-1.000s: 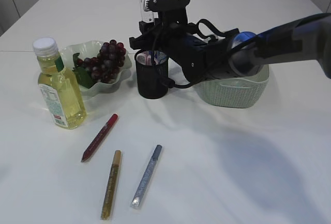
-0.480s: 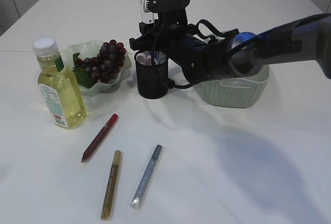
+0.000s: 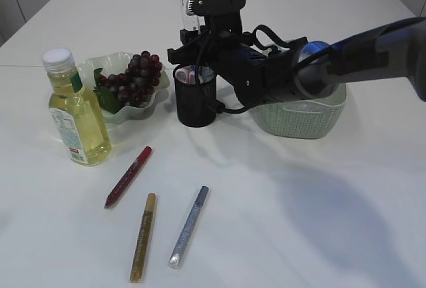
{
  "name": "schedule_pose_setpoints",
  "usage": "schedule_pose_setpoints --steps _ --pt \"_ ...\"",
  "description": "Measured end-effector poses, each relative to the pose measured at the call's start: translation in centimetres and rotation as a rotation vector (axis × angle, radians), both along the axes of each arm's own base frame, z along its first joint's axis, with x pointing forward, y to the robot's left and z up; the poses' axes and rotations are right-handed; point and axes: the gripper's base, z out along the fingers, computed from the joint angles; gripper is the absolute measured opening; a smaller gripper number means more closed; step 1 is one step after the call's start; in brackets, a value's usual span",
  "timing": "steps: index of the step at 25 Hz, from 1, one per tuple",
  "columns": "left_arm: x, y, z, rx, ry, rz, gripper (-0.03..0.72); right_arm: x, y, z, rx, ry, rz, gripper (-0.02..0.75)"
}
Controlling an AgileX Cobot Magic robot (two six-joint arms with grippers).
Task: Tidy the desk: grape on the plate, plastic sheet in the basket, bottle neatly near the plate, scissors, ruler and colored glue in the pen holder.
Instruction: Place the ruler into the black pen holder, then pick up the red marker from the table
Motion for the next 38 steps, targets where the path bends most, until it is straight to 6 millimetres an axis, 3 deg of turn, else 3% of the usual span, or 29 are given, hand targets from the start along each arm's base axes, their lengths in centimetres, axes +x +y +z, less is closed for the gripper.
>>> schedule_pose_setpoints --steps 5,11,21,25,32,38 --pt "0.0 0.0 0.0 0.000 0.000 0.000 0.243 0.0 0.0 -0.1 -0.005 0.020 0.003 0.398" --pt "0.0 0.0 0.0 0.000 0.000 0.000 0.243 0.1 0.2 0.2 -0.009 0.041 0.011 0.407" --pt "0.1 0.2 0.0 0.026 -0.015 0.015 0.243 -1.6 -0.2 5.6 -0.030 0.138 0.062 0.405" --pt "0.2 0.3 0.0 0.033 -0.019 0.019 0.243 -3.6 -0.6 8.5 -0.077 0.272 0.115 0.405" --pt "0.3 0.6 0.0 0.064 -0.037 0.036 0.243 -9.0 -2.3 14.4 -0.138 0.520 0.222 0.396" --pt "0.9 0.5 -0.9 0.145 0.037 0.031 0.243 -13.0 -3.6 16.7 -0.196 0.712 0.309 0.385"
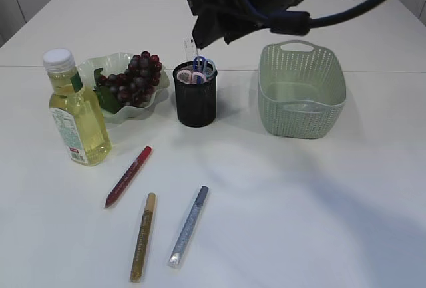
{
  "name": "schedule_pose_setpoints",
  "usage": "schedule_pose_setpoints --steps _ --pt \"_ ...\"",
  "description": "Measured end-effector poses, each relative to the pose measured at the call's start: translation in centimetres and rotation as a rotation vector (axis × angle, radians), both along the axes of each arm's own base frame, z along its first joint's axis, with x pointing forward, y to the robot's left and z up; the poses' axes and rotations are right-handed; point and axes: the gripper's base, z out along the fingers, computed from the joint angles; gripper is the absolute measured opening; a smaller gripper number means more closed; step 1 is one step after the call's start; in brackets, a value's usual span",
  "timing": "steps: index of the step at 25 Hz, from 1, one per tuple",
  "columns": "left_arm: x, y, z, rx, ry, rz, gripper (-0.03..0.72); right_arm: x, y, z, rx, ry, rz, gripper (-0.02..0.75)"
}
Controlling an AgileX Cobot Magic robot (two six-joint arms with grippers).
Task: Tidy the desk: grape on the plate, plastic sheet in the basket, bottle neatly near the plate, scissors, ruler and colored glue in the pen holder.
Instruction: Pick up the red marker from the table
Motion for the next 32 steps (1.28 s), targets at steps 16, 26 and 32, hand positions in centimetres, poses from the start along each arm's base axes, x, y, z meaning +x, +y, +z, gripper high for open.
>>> schedule_pose_setpoints --steps 16,26,32 --pt "6.1 -4.2 -4.5 0.132 0.308 -0.069 0.243 -3.2 -0.7 -1.2 -0.113 0.355 0.085 0.384" --pt "13.7 -8.8 -8.8 0.254 0.480 -0.182 0.243 -3.3 -0.5 -1.1 -0.090 0.369 0.086 0.381" --pt "17.9 -11.2 -11.6 0.301 0.544 -0.205 0.244 -3.3 -0.5 -1.1 -0.090 0.369 0.085 0.376"
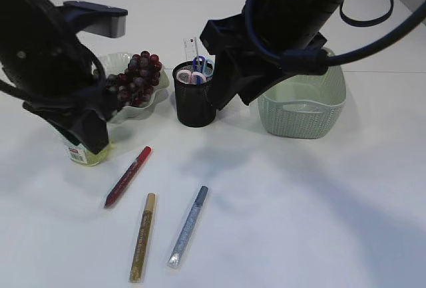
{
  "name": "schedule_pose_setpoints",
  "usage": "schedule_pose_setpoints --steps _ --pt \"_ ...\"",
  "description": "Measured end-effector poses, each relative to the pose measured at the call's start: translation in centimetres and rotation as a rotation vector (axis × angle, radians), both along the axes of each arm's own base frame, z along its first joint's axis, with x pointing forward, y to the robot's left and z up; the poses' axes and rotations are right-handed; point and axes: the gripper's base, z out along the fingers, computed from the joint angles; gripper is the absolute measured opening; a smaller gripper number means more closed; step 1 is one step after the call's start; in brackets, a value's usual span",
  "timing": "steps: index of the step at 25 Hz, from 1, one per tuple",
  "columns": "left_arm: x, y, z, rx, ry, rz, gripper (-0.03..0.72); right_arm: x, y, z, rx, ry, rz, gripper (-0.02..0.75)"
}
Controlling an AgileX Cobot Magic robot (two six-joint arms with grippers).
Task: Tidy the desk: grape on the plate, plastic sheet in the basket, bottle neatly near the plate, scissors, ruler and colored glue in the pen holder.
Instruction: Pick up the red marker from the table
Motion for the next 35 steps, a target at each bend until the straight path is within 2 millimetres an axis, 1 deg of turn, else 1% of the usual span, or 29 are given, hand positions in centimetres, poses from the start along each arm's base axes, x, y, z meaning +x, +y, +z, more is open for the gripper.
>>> schedule_pose_setpoints --steps 3,8,11,14,16,20,23,25,27,29,33,35 --pt "1.5 -0.8 -1.8 0.015 0.015 -0.001 0.245 0.0 0.0 0.0 0.000 0.000 0.000 0.376" --pt "3.5 -1.6 -4.9 0.046 -0.001 -0.006 0.247 0.0 0.0 0.0 -0.001 0.001 0.000 0.376" --pt "4.2 -1.9 -6.5 0.066 0.010 -0.010 0.247 0.0 0.0 0.0 -0.006 0.000 0.001 0.376" --pt "4.6 -2.1 -7.9 0.080 0.031 -0.011 0.247 0.4 -0.8 -0.1 -0.023 -0.003 -0.031 0.375" --pt "4.9 -2.2 -8.4 0.080 0.024 -0.012 0.247 1.2 -2.0 -0.1 -0.026 -0.001 -0.077 0.375" --pt "5.4 -2.2 -8.9 0.103 0.008 -0.026 0.247 3.0 -5.7 -0.1 -0.034 -0.002 -0.193 0.375" --pt "5.8 -1.7 -9.1 0.108 0.000 -0.013 0.247 4.0 -8.2 -0.2 -0.048 -0.008 -0.260 0.375" --pt "6.2 -1.2 -9.7 0.114 0.010 0.000 0.248 4.4 -9.3 -0.2 -0.072 -0.016 -0.288 0.375" --pt "7.0 -0.9 -10.1 0.117 0.015 0.015 0.247 4.5 -9.8 -0.3 -0.094 -0.024 -0.295 0.375" --pt "7.9 -0.8 -10.4 0.121 0.012 0.023 0.247 4.5 -9.8 -0.3 -0.098 -0.026 -0.294 0.375" --pt "9.3 -1.4 -10.7 0.124 0.009 0.023 0.247 4.5 -9.8 -0.3 -0.100 -0.026 -0.292 0.375" --pt "10.0 -1.7 -11.4 0.128 0.018 0.021 0.247 4.5 -9.8 -0.3 -0.100 -0.026 -0.292 0.375"
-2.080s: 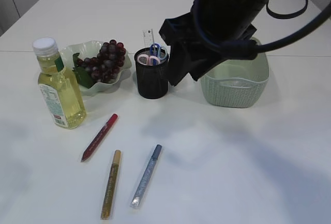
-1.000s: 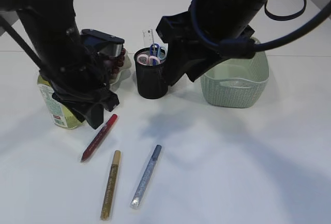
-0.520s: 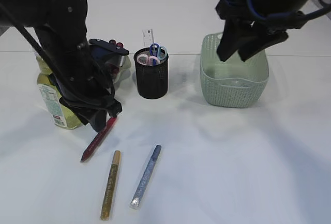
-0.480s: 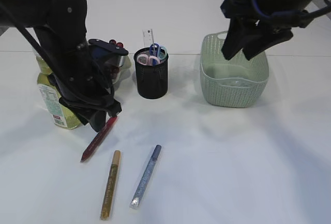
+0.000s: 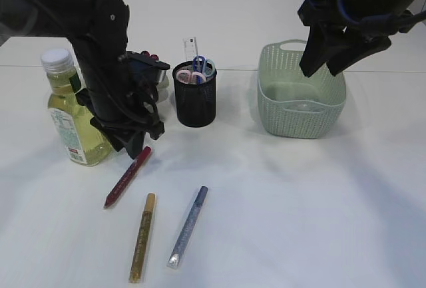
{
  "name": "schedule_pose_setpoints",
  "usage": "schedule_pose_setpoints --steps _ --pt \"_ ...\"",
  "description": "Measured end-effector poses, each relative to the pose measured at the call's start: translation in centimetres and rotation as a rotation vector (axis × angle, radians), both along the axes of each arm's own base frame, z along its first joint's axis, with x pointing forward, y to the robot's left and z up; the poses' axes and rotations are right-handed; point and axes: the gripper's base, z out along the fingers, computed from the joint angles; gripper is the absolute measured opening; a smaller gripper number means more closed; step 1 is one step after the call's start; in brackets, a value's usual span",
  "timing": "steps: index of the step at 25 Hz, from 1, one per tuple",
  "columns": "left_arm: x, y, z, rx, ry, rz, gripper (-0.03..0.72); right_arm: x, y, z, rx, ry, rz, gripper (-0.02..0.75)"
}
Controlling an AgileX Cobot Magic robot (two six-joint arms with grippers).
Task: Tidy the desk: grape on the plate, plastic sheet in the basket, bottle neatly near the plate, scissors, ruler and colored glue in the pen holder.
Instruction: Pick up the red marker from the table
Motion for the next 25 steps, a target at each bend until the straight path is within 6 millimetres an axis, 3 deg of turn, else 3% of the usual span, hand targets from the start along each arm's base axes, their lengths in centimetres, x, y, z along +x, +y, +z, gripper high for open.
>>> schedule_pose_setpoints --steps 16,25 --pt "1.6 -0.1 -4.4 0.043 0.092 0.016 0.246 0.0 0.0 0.0 -0.003 0.002 0.001 0.373" --pt "1.7 0.2 -5.2 0.049 0.110 0.023 0.246 0.0 0.0 0.0 -0.003 0.001 0.003 0.372"
